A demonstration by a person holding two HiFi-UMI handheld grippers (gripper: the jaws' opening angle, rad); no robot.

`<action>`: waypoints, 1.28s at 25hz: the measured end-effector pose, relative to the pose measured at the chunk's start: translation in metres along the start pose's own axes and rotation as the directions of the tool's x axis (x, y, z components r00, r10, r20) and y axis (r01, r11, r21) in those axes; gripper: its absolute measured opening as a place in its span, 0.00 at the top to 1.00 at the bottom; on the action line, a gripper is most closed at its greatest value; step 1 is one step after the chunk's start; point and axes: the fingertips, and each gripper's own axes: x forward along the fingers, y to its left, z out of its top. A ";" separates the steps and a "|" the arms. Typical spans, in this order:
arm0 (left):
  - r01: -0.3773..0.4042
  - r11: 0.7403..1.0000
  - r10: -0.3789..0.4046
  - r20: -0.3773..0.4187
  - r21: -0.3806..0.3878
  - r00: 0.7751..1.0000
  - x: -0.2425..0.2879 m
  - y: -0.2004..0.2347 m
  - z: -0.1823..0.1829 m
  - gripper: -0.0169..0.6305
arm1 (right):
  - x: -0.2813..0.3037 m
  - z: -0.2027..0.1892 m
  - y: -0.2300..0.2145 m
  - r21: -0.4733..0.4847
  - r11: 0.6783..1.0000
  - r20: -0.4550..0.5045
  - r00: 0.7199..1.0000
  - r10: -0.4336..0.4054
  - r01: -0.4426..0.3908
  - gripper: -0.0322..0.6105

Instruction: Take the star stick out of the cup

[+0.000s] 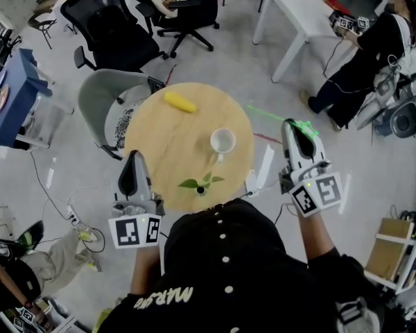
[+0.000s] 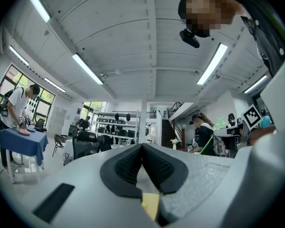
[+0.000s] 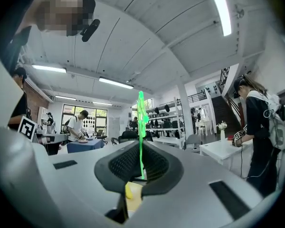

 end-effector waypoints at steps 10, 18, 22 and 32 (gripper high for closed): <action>-0.002 1.000 0.002 0.006 0.014 1.000 0.003 0.000 0.007 0.97 | 0.003 0.004 -0.001 -0.036 0.999 0.014 1.000 -0.005 0.006 0.93; 0.000 1.000 0.000 0.010 0.015 1.000 0.010 -0.004 0.004 0.97 | 0.007 0.002 -0.005 -0.038 0.999 0.017 1.000 -0.003 0.003 0.93; 0.001 1.000 -0.001 0.018 0.016 1.000 0.012 -0.006 0.003 0.97 | 0.007 0.001 -0.006 -0.045 0.999 0.019 1.000 -0.004 0.005 0.93; -0.001 1.000 0.001 0.007 0.003 1.000 0.017 -0.002 0.006 0.97 | 0.014 0.003 -0.008 -0.040 0.999 0.014 1.000 -0.006 0.006 0.93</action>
